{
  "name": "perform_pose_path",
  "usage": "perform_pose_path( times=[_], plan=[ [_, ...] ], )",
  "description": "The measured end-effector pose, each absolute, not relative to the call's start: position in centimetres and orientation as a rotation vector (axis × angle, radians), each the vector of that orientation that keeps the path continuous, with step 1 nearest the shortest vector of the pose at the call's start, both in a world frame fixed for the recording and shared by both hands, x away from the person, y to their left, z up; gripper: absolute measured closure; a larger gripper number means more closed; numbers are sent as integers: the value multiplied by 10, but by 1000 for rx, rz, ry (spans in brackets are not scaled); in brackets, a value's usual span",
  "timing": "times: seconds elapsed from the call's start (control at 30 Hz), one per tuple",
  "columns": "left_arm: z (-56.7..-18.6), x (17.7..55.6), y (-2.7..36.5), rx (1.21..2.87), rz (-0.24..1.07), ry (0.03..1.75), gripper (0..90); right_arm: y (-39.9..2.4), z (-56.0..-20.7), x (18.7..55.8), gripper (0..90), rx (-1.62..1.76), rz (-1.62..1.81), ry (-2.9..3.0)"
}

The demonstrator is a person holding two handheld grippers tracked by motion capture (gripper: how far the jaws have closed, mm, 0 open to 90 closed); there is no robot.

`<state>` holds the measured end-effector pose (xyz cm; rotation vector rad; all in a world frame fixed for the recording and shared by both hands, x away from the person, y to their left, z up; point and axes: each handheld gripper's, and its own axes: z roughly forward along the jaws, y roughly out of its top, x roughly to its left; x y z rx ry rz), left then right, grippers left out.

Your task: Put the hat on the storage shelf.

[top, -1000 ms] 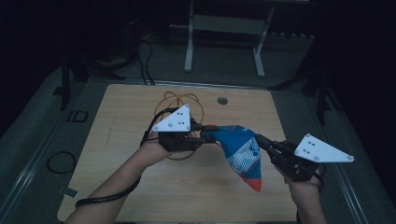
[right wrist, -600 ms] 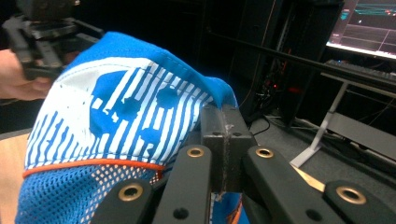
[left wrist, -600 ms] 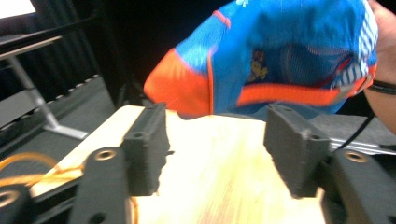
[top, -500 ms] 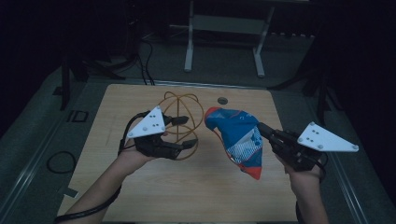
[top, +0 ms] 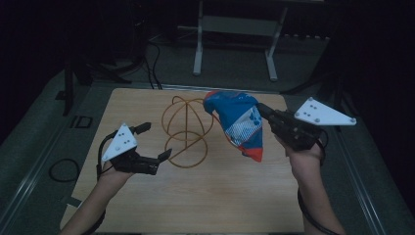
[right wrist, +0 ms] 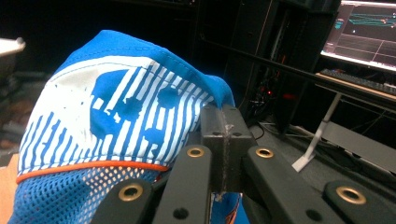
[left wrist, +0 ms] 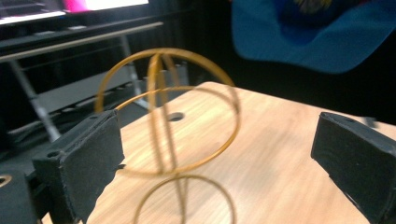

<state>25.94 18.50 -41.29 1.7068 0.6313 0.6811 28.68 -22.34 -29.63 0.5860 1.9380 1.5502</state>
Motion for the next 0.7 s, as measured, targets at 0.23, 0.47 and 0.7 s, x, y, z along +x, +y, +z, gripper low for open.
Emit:
perform_pose_path(
  times=[0.23, 0.47, 0.7],
  plan=[
    [-450, 247, 207, 1653, 763, 710, 28, -197, -282, 311, 900, 585, 1537, 1942],
    [-493, 232, 224, 1612, 805, 812, 28, -162, -282, 332, 900, 574, 1521, 1976],
    [-523, 223, 232, 1582, 821, 891, 30, -127, -287, 351, 900, 563, 1484, 2033]
  ],
)
